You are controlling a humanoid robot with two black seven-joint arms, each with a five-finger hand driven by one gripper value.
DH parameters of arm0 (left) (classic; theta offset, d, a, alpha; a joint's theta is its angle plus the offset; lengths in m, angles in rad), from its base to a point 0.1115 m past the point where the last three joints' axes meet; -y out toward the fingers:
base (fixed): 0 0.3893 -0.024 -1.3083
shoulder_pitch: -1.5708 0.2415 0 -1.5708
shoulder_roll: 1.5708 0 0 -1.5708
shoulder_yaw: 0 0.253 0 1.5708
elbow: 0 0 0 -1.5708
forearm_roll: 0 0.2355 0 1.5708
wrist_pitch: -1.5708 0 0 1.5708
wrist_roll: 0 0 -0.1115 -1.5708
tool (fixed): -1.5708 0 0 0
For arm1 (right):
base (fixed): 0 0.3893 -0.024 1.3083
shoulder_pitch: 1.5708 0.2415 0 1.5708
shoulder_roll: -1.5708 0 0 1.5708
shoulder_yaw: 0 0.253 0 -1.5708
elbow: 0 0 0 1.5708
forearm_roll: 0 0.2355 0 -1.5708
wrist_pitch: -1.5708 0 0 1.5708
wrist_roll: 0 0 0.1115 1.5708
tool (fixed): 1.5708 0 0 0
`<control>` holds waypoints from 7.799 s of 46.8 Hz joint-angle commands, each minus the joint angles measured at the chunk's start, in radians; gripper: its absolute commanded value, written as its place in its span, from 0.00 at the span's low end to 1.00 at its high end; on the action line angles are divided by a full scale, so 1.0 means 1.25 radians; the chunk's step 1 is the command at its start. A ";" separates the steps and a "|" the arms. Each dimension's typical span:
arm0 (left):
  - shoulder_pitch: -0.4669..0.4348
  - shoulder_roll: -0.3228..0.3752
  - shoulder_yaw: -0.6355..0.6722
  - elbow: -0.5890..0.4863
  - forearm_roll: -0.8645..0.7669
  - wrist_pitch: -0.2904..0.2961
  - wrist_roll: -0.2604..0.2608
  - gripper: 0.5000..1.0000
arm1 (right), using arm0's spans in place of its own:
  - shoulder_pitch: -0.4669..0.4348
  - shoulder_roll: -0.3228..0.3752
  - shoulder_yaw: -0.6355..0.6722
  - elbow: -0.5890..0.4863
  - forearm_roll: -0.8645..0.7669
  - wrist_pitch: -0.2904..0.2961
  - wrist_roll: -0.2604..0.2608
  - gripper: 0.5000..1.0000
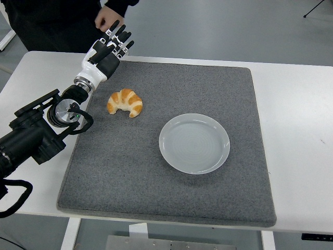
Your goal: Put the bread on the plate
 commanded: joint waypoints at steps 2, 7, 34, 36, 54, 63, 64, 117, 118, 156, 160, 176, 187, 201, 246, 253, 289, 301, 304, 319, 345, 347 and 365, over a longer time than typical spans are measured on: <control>0.001 0.000 0.000 0.000 0.000 0.000 0.000 1.00 | 0.001 0.000 0.000 0.000 0.000 0.000 0.000 0.90; 0.001 0.000 0.001 0.000 0.001 0.001 0.000 1.00 | 0.000 0.000 0.000 0.000 0.000 0.000 0.000 0.90; -0.084 0.080 0.045 0.012 0.210 0.045 0.004 1.00 | 0.000 0.000 0.000 0.000 0.000 0.000 0.000 0.90; -0.094 0.089 0.045 0.012 0.255 0.064 0.004 1.00 | 0.000 0.000 0.000 0.001 0.000 0.000 0.000 0.90; -0.178 0.144 0.047 0.000 0.427 0.074 0.009 1.00 | 0.001 0.000 0.000 0.000 0.000 0.000 0.001 0.91; -0.251 0.232 0.160 -0.088 0.428 0.058 0.031 1.00 | 0.000 0.000 0.000 0.000 0.000 0.000 0.000 0.90; -0.265 0.234 0.192 -0.088 0.429 0.058 0.036 1.00 | 0.000 0.000 0.000 0.000 0.000 0.000 0.000 0.90; -0.390 0.264 0.665 -0.163 0.703 0.037 0.034 1.00 | 0.000 0.000 0.000 0.000 0.000 0.000 0.000 0.90; -0.387 0.263 0.665 -0.162 0.703 0.038 0.034 1.00 | 0.000 0.000 0.000 0.001 0.000 0.000 0.000 0.91; -0.344 0.206 0.735 -0.145 0.810 0.141 0.032 1.00 | 0.000 0.000 0.000 0.001 0.000 0.000 0.000 0.91; -0.343 0.202 0.735 -0.145 0.810 0.148 0.031 1.00 | 0.001 0.000 0.000 0.000 0.000 0.000 0.000 0.90; -0.342 0.201 0.735 -0.150 0.882 0.150 0.021 0.80 | 0.000 0.000 0.000 0.001 0.000 0.000 0.000 0.91; -0.342 0.201 0.735 -0.152 0.912 0.156 0.020 0.62 | 0.000 0.000 0.000 0.000 0.000 0.000 0.000 0.90; -0.340 0.200 0.735 -0.155 0.930 0.156 0.020 0.32 | 0.000 0.000 0.000 0.000 0.000 0.000 0.000 0.90; -0.545 0.255 0.580 -0.159 0.940 0.055 -0.006 0.00 | 0.001 0.000 0.000 0.000 0.000 0.000 0.000 0.90; -0.587 0.259 0.568 -0.179 0.940 0.045 -0.010 0.00 | 0.001 0.000 0.000 0.000 0.000 0.000 0.000 0.90; -0.521 0.092 0.507 -0.366 0.974 0.055 -0.017 0.00 | 0.000 0.000 0.000 0.000 0.000 0.000 0.000 0.90; -0.402 0.043 0.512 -0.341 1.126 0.059 -0.017 0.00 | 0.001 0.000 0.000 0.001 0.000 0.000 0.000 0.90; -0.386 0.036 0.513 -0.331 1.136 0.060 -0.017 0.00 | 0.000 0.000 0.000 0.001 0.000 0.000 0.000 0.90; -0.361 0.015 0.576 -0.308 1.143 0.093 -0.016 0.00 | 0.000 0.000 0.000 0.001 0.000 0.000 0.000 0.90; -0.355 0.000 0.605 -0.307 1.155 0.095 -0.015 0.00 | 0.000 0.000 0.000 0.001 0.000 0.000 0.001 0.90; -0.355 0.000 0.605 -0.307 1.155 0.095 -0.015 0.00 | 0.000 0.000 0.000 0.001 0.000 0.000 0.000 0.90; -0.354 0.007 0.598 -0.304 1.135 0.095 -0.015 0.86 | 0.000 0.000 0.000 0.000 0.000 0.000 0.000 0.90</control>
